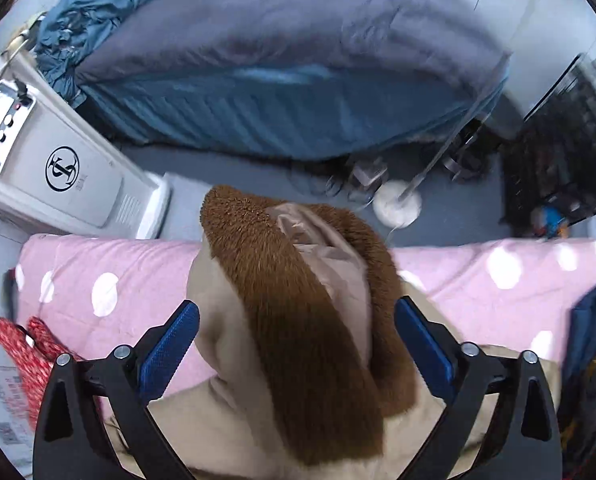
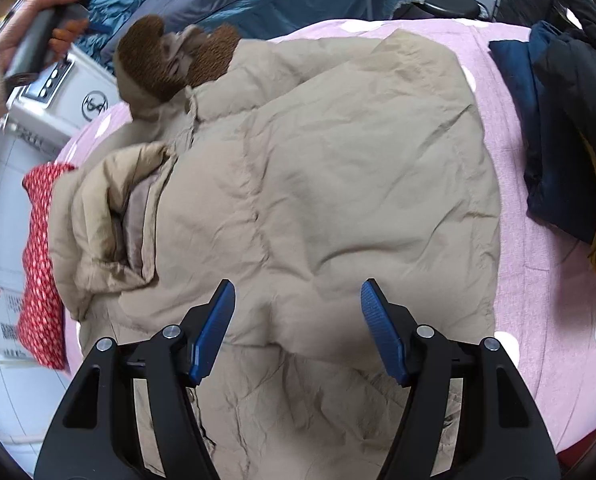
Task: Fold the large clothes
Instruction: 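Grasp the fur-trimmed hood rim with the left tool and lift it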
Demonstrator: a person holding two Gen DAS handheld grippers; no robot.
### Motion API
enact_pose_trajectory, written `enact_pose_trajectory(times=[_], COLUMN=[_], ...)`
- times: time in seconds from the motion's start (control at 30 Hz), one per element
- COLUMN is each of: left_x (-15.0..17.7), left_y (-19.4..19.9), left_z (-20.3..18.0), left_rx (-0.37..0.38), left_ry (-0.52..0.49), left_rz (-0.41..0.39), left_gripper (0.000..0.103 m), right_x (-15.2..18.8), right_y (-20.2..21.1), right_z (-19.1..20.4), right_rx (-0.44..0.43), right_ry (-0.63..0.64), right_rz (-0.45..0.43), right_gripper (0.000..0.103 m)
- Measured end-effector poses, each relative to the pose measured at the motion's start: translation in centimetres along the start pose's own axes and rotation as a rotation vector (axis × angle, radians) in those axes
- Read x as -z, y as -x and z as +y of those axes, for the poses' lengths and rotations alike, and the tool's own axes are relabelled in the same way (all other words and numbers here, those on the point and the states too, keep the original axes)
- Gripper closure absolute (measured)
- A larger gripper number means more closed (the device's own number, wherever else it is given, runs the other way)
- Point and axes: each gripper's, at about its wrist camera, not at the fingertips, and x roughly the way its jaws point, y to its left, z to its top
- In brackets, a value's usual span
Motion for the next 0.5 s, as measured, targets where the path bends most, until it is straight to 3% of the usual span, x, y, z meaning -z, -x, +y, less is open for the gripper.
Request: enact_pose_trajectory(times=[0.07, 0.13, 0.17, 0.23, 0.37, 0.5], left_x=[-0.5, 0.0, 0.3, 1.1, 2.6, 7.5], left_y=[-3.0, -4.9, -5.2, -4.8, -1.2, 4.1], left_z=[-0.3, -0.8, -0.9, -0.9, 0.2, 2.6], left_rx=[-0.052, -0.098, -0.117, -0.116, -0.017, 0.107], left_ry=[-0.026, -0.075, -0.105, -0.143, -0.142, -0.187], left_rz=[0.084, 0.125, 0.121, 0.092, -0.007, -0.102], left_gripper=[0.023, 0.045, 0.05, 0.071, 0.081, 0.083], right_x=[-0.3, -0.4, -0.4, -0.5, -0.9, -1.8], right_y=[0.2, 0.3, 0.3, 0.3, 0.4, 0.7], right_z=[-0.1, 0.0, 0.0, 0.1, 0.5, 0.6], right_rx=[-0.003, -0.001, 0.0, 0.003, 0.018, 0.02], right_ry=[-0.014, -0.017, -0.016, -0.008, 0.021, 0.03], right_rz=[-0.006, -0.011, -0.01, -0.008, -0.023, -0.049], right_gripper=[0.037, 0.037, 0.037, 0.037, 0.037, 0.037])
